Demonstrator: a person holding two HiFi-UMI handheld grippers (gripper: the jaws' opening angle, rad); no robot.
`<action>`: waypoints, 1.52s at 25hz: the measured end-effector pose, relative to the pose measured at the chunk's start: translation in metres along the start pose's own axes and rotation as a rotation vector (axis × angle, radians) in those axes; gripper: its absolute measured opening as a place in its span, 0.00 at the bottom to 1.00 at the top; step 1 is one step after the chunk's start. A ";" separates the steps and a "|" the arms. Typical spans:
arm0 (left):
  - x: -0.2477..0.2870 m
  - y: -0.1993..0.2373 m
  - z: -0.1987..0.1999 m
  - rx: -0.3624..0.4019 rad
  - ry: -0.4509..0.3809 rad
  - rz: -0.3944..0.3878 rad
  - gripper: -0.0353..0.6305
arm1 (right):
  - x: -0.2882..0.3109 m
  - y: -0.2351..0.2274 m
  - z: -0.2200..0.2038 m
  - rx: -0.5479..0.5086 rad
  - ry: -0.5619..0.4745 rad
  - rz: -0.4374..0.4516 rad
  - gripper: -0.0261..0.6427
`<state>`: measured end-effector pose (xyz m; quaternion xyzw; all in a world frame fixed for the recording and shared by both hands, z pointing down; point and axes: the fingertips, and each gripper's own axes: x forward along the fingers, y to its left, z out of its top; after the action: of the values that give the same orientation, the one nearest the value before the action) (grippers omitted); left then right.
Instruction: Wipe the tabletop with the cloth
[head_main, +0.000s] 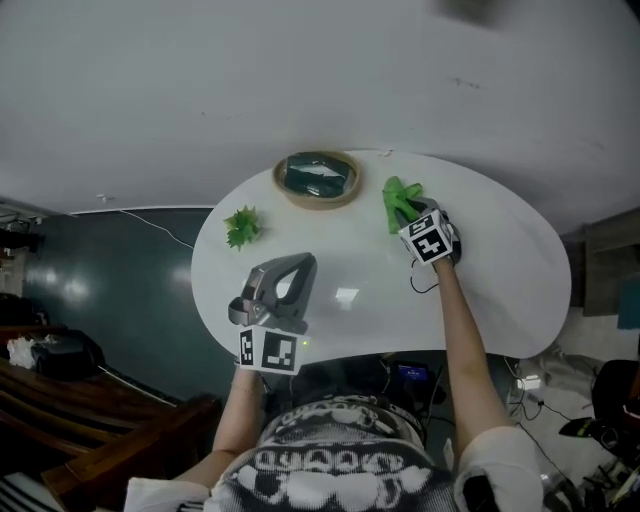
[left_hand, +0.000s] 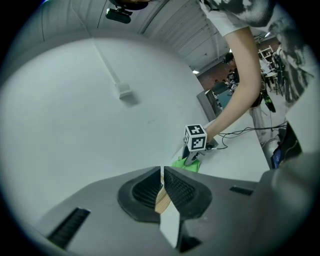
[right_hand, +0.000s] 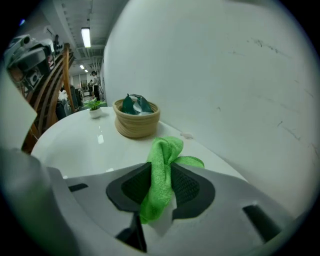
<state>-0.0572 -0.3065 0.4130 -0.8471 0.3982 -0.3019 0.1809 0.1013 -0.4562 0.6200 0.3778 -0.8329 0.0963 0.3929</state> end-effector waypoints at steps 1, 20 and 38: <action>0.004 -0.001 0.000 -0.003 0.000 -0.008 0.08 | -0.001 -0.009 -0.006 -0.005 0.016 -0.010 0.22; 0.063 -0.036 0.018 0.039 -0.032 -0.160 0.08 | -0.107 -0.188 -0.196 0.168 0.280 -0.321 0.22; 0.024 -0.038 0.004 0.041 0.013 -0.125 0.08 | -0.120 -0.124 -0.142 0.148 0.156 -0.294 0.22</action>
<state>-0.0211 -0.3016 0.4392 -0.8644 0.3395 -0.3263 0.1762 0.3199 -0.4110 0.6108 0.5149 -0.7261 0.1279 0.4374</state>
